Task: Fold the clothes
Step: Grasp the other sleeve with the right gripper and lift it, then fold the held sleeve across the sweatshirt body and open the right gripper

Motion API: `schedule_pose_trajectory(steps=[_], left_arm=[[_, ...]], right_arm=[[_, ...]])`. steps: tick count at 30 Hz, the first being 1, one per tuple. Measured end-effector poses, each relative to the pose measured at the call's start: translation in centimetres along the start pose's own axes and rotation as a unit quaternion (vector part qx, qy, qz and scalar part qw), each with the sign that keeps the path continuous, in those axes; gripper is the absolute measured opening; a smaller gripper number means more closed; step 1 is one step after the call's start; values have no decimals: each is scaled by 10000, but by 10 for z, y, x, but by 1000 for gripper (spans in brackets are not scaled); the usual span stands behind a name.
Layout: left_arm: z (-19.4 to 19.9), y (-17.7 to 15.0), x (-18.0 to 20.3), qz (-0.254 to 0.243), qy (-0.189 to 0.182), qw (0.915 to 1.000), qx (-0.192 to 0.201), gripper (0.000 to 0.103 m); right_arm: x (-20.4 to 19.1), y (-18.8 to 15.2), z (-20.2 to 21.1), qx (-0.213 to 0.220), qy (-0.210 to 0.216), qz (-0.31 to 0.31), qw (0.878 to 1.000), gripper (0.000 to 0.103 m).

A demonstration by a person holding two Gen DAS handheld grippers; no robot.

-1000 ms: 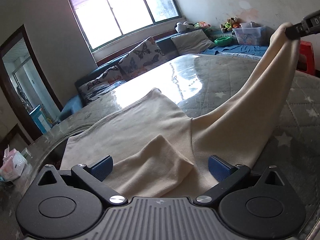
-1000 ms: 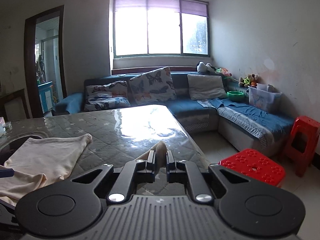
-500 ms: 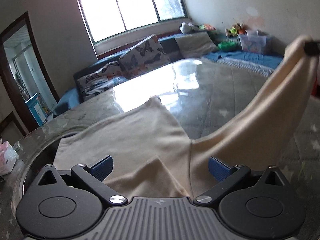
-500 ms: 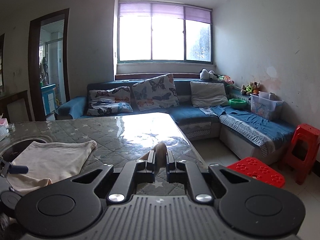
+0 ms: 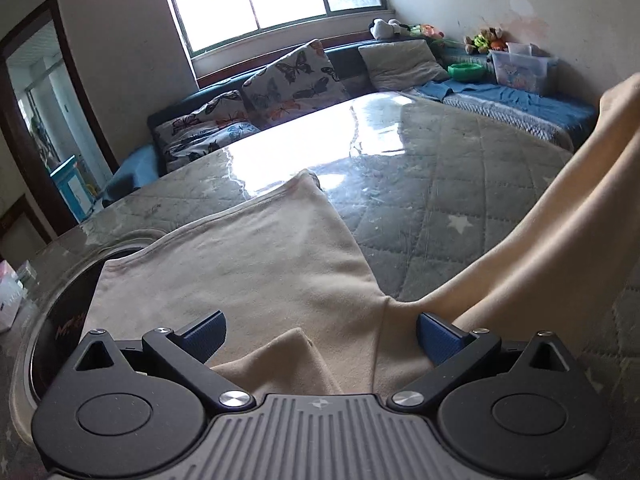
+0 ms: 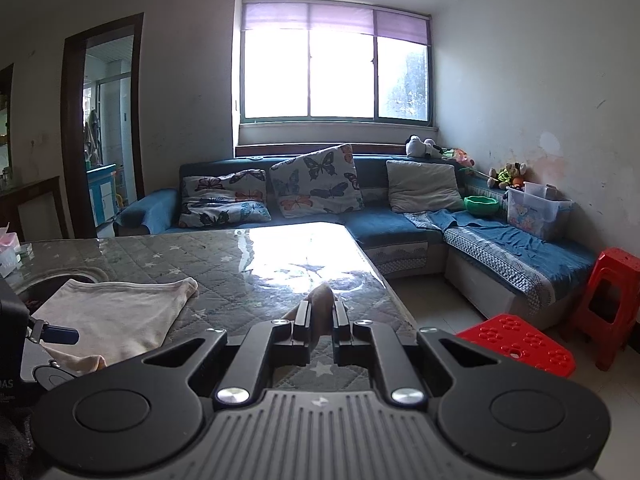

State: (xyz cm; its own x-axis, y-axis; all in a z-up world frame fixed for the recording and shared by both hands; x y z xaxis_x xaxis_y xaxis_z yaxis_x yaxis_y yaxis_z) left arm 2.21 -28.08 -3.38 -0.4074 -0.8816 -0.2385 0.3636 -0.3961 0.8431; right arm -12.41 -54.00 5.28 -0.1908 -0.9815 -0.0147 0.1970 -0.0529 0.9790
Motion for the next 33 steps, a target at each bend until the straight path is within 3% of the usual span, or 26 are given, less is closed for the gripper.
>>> schedule_pose_trajectory(steps=[6, 17, 26, 33], left_arm=[[-1, -2, 2, -62, 48, 9999, -70, 103], [30, 8, -41, 543, 26, 9982, 240, 103], [44, -11, -109, 965, 522, 9936, 259, 103], [56, -34, -161, 1442, 873, 9855, 173, 103]], right_arm=[[-5, -1, -1, -51, 36, 40, 10000, 9], [-32, 23, 5, 90, 305, 338, 9989, 9], [-93, 42, 4, 207, 882, 703, 9934, 9], [-165, 53, 2, 274, 1589, 1081, 9810, 9]])
Point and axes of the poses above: each gripper's, at about its wrist camera, not at the fingertips, and z roughly against the way its jaws point, x to its right, y to its top, the point moved 7 cm from there along -z, roughly the way its jaws point, and after that the axes turned 10 degrees about x, right-handed, at the moved point
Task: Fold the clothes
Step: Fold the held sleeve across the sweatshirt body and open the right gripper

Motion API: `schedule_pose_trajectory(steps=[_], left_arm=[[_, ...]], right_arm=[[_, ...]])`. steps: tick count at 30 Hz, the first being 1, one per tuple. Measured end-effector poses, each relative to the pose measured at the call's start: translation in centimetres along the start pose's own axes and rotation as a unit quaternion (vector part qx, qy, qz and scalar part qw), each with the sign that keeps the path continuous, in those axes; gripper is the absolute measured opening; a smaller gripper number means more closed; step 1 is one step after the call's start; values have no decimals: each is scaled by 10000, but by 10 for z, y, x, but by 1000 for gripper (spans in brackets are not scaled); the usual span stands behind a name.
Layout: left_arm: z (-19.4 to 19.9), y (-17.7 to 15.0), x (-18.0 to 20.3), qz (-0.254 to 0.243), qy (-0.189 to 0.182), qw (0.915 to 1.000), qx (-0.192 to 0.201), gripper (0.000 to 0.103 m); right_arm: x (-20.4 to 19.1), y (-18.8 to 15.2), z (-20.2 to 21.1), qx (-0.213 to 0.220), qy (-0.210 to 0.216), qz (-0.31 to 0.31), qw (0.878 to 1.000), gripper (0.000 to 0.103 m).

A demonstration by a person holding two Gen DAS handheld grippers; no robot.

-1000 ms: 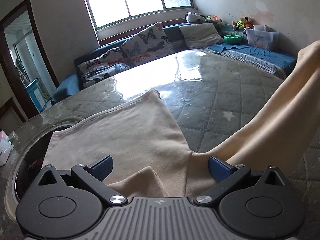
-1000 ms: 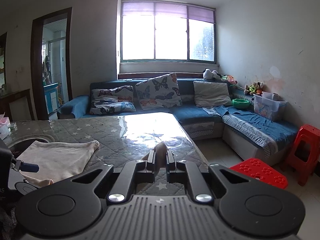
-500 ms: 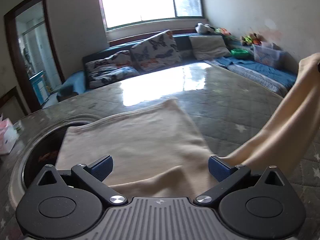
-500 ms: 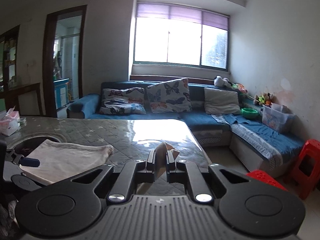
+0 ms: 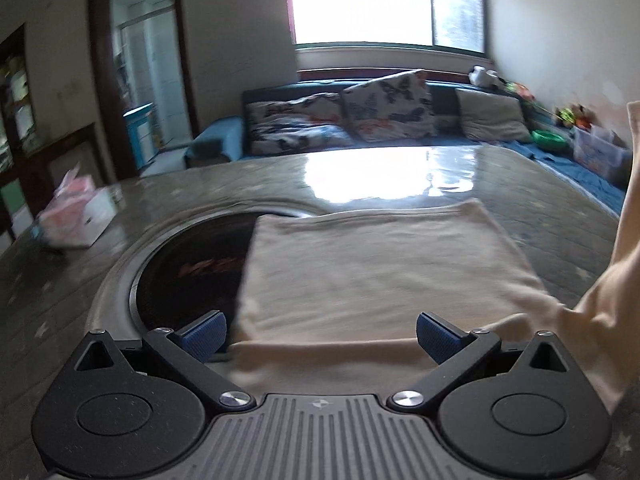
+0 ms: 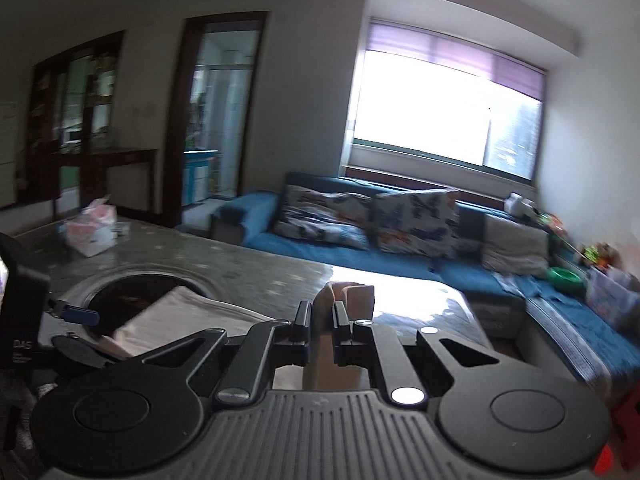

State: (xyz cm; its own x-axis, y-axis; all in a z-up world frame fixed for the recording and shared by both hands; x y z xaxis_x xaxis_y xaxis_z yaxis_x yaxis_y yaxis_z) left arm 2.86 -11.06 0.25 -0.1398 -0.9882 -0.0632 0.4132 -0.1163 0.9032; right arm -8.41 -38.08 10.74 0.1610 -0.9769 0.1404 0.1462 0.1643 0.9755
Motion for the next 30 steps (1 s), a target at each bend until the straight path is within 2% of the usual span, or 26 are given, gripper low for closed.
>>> schedule_pose_trajectory(steps=[5, 10, 14, 17, 20, 24, 30], left_arm=[[8, -8, -39, 268, 301, 9992, -10, 103], [17, -20, -74, 520, 584, 9969, -65, 103], [23, -29, -91, 643, 726, 9952, -126, 103], [24, -32, -93, 677, 746, 9948, -168, 103], [26, -31, -91, 635, 686, 9955, -121, 103], [30, -26, -82, 496, 568, 9971, 56, 102], [36, -25, -52, 113, 54, 9995, 275, 93]], right_arm=[[-55, 2, -26, -94, 586, 219, 9980, 9], [-106, -11, -49, -318, 1129, 313, 9926, 9], [-140, -29, -57, -525, 1533, 365, 9861, 9], [-161, -42, -61, -716, 1849, 383, 9794, 14], [-157, -46, -55, -768, 1861, 389, 9788, 16], [-127, -49, -44, -837, 1577, 401, 9831, 18], [-69, -81, -27, -1343, 1017, 360, 9851, 20]])
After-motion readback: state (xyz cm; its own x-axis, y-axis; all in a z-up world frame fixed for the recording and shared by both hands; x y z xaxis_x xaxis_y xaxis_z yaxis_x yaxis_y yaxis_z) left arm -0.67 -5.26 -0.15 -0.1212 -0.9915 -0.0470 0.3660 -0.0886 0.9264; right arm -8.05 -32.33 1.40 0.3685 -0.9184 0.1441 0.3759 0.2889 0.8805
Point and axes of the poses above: each gripper's, at about its wrist camera, not at the fingertips, and z roughly against the way its jaws point, x to its right, y to its top, the point moved 7 cm from there along -z, roughly the way its jaws point, and after that the axes turned 10 degrees about x, right-handed, at the moved point
